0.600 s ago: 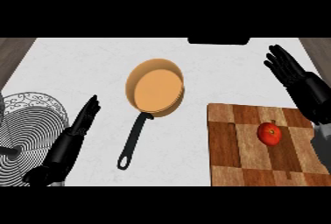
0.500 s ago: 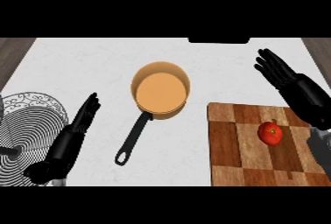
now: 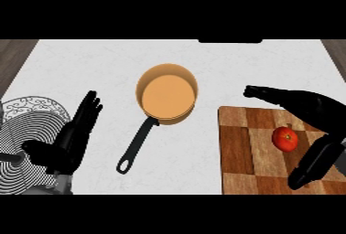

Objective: Pick the tomato from the cutting board and place it in the pot

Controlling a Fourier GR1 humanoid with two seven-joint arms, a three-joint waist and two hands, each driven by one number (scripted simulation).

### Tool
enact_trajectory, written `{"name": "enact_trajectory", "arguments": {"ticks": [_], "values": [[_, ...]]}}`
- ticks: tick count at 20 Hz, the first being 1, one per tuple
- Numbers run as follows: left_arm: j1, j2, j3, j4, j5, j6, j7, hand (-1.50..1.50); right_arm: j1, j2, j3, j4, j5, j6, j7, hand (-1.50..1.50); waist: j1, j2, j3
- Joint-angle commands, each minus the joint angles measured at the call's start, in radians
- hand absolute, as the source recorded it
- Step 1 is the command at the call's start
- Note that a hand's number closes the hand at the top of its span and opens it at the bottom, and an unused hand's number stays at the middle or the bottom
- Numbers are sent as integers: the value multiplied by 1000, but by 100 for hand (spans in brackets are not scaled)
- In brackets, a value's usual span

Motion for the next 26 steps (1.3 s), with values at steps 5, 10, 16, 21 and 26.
{"name": "enact_trajectory", "arguments": {"ticks": [5,10,16,21,26], "values": [[-67,-23,11,6,12,41,103,0,-2,-203,-163,72,124,242,-427,-150,-13,10,3],[-86,3,32,-9,47,7,146,0,-39,-361,-174,80,277,172,-510,-150,11,11,1],[-150,-5,27,3,12,45,193,0,-50,-520,-77,37,438,98,-609,-150,7,10,-2],[-112,-22,20,5,13,36,168,0,-29,-601,24,32,547,-2,-656,-150,6,2,-6],[-164,-18,29,2,6,37,202,0,-78,-604,133,142,649,-78,-691,-150,25,7,-6]]}}
